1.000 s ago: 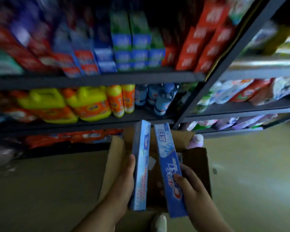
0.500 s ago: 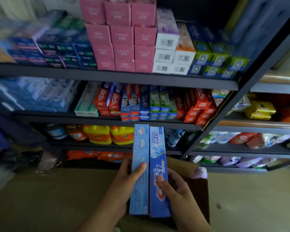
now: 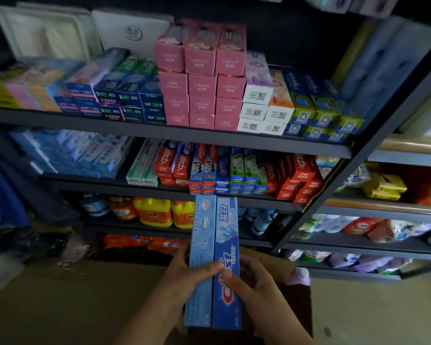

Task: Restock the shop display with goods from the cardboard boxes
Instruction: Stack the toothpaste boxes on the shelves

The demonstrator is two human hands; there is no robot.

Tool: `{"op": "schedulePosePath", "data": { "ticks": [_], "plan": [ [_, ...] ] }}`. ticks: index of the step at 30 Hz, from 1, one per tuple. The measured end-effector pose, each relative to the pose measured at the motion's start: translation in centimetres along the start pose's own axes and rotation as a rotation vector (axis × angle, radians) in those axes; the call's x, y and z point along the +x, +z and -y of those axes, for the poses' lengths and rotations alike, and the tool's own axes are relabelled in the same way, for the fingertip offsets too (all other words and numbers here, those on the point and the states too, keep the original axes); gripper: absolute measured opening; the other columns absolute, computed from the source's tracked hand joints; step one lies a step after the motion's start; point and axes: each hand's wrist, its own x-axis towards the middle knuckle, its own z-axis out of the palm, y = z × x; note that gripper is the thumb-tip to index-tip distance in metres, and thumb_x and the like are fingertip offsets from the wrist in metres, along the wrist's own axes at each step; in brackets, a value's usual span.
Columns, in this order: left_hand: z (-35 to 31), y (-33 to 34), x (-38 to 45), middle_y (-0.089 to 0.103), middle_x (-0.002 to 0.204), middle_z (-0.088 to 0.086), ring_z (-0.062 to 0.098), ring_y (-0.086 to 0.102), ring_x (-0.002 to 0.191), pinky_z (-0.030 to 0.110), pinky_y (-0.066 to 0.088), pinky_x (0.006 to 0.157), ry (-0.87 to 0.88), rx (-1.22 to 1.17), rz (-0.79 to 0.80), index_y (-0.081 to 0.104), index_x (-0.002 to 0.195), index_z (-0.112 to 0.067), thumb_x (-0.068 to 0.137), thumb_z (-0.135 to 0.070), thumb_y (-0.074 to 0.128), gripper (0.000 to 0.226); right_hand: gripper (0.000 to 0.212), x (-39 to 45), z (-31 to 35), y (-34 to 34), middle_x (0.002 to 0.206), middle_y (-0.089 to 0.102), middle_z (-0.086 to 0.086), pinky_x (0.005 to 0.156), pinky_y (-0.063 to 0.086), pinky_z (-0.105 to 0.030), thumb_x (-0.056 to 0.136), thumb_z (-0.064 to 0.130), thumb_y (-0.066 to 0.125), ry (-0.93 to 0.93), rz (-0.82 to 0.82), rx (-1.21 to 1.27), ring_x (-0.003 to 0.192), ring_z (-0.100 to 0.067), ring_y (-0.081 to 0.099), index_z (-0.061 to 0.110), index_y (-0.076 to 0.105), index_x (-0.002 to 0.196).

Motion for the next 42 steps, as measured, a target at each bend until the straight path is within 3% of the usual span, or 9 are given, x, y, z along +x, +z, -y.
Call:
{"op": "schedulePosePath", "data": {
  "ticks": [3,6,8,14,20,26,30,35,42],
  "plan": [
    [-0.1,-0.7,0.0,0.075,0.084,0.007,0.026,0.073,0.073,0.035,0.054,0.06,-0.01,0.029,0.018,0.056,0.113,-0.02,0.051,-0.014,0.091,0.071,0.07,0.2,0.3,0.1,0.095,0.075,-0.005,0.076,0.057,-0.032,0.055,0.054,0.083,0.041,0.02,-0.032,0.088,-0.018,0.072,0.015,0.059,0.109],
    [-0.1,-1.3,0.0,0.075,0.084,0.006,0.023,0.073,0.07,0.033,0.054,0.058,-0.013,0.017,-0.009,0.056,0.107,-0.024,0.066,-0.01,0.082,0.051,0.034,0.5,0.4,0.1,0.098,0.074,-0.006,0.068,0.058,-0.03,0.084,0.028,0.067,0.118,0.024,-0.045,0.084,-0.018,0.072,0.013,0.057,0.113],
    [0.0,-1.6,0.3,0.074,0.088,0.008,0.021,0.073,0.069,0.032,0.054,0.057,-0.013,0.013,-0.03,0.055,0.108,-0.025,0.069,-0.01,0.08,0.049,0.033,0.5,0.3,0.1,0.1,0.073,-0.005,0.072,0.058,-0.036,0.085,0.028,0.065,0.182,0.061,-0.049,0.087,-0.019,0.072,0.016,0.056,0.114],
    [0.1,-2.9,1.2,0.073,0.095,0.008,0.025,0.072,0.081,0.042,0.056,0.073,0.005,0.018,-0.09,0.056,0.113,-0.023,0.07,-0.014,0.081,0.051,0.081,-1.2,-0.3,1.6,0.093,0.073,0.003,0.065,0.055,-0.025,0.043,0.069,0.074,0.241,0.203,-0.176,0.082,-0.016,0.072,0.025,0.059,0.109],
    [-0.1,-3.6,1.4,0.072,0.095,0.009,0.026,0.071,0.082,0.041,0.055,0.073,0.005,0.005,-0.109,0.054,0.113,-0.022,0.072,-0.015,0.08,0.05,0.022,-1.0,-0.6,2.6,0.085,0.075,0.002,0.065,0.051,-0.021,0.089,0.031,0.063,0.272,0.164,-0.199,0.073,-0.011,0.07,0.02,0.059,0.108],
    [-0.1,-3.9,1.6,0.073,0.094,0.008,0.026,0.072,0.081,0.047,0.056,0.081,0.013,-0.003,-0.118,0.053,0.119,-0.022,0.066,-0.019,0.083,0.061,0.027,-0.8,-0.4,3.3,0.09,0.074,0.003,0.071,0.055,-0.024,0.084,0.023,0.069,0.261,0.136,-0.11,0.078,-0.012,0.072,0.02,0.059,0.109],
    [-0.2,-3.8,1.6,0.073,0.096,0.008,0.024,0.072,0.081,0.041,0.056,0.073,0.011,-0.016,-0.096,0.053,0.12,-0.022,0.054,-0.031,0.082,0.073,0.045,-0.7,-1.1,3.4,0.087,0.075,-0.001,0.071,0.055,-0.027,0.072,0.037,0.078,0.235,0.107,-0.033,0.078,-0.015,0.072,0.019,0.061,0.109],
    [0.2,-4.7,1.8,0.07,0.1,0.01,0.025,0.068,0.088,0.034,0.051,0.07,0.023,-0.016,-0.136,0.056,0.116,-0.02,0.072,-0.024,0.079,0.05,0.023,0.1,-1.6,2.6,0.084,0.075,-0.004,0.068,0.055,-0.027,0.089,0.011,0.063,0.195,0.033,0.014,0.074,-0.016,0.07,0.015,0.061,0.111],
    [0.8,-7.1,2.2,0.07,0.1,0.013,0.025,0.068,0.082,0.035,0.052,0.069,0.043,-0.049,-0.172,0.056,0.115,-0.019,0.077,-0.016,0.076,0.043,0.026,2.2,-0.3,2.1,0.093,0.072,-0.007,0.069,0.054,-0.024,0.09,0.012,0.061,0.135,0.009,0.054,0.078,-0.014,0.068,0.009,0.06,0.116]
  ]
}}
